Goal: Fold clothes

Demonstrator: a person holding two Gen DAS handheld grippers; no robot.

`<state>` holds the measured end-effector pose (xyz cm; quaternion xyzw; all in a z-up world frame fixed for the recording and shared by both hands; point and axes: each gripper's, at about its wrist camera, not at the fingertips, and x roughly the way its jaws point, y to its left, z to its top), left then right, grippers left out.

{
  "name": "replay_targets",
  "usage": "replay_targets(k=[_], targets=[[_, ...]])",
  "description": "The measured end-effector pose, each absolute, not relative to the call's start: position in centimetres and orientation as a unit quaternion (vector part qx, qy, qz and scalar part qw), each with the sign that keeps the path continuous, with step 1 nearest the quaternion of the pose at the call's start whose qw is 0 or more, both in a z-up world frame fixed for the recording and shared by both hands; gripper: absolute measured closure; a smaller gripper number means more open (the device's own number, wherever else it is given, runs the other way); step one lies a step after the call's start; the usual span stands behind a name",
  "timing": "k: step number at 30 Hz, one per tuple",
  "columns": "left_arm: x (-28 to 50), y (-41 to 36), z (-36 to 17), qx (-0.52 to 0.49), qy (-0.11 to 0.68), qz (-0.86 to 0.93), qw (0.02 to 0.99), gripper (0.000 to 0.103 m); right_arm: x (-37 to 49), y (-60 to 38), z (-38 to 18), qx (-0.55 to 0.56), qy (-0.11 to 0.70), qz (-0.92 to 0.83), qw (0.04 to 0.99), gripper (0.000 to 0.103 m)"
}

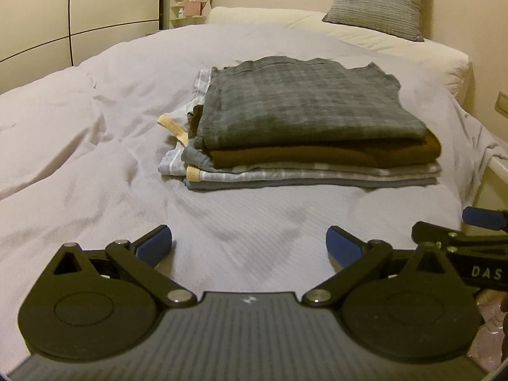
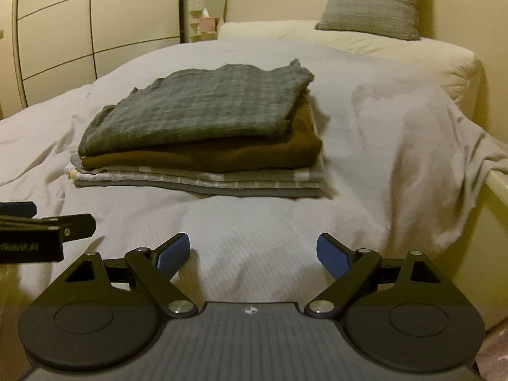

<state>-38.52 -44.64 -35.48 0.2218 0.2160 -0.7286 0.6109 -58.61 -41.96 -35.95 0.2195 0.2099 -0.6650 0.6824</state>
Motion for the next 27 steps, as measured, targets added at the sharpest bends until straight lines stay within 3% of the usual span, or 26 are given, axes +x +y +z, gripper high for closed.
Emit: replay_targets(k=[27], targets=[[-37.5,-37.4,-32.0,0.208,0.194,-0.725,0.627,0.001,-57.5,-35.5,-32.3,0.224,0.207,-0.674,0.673,0.014]])
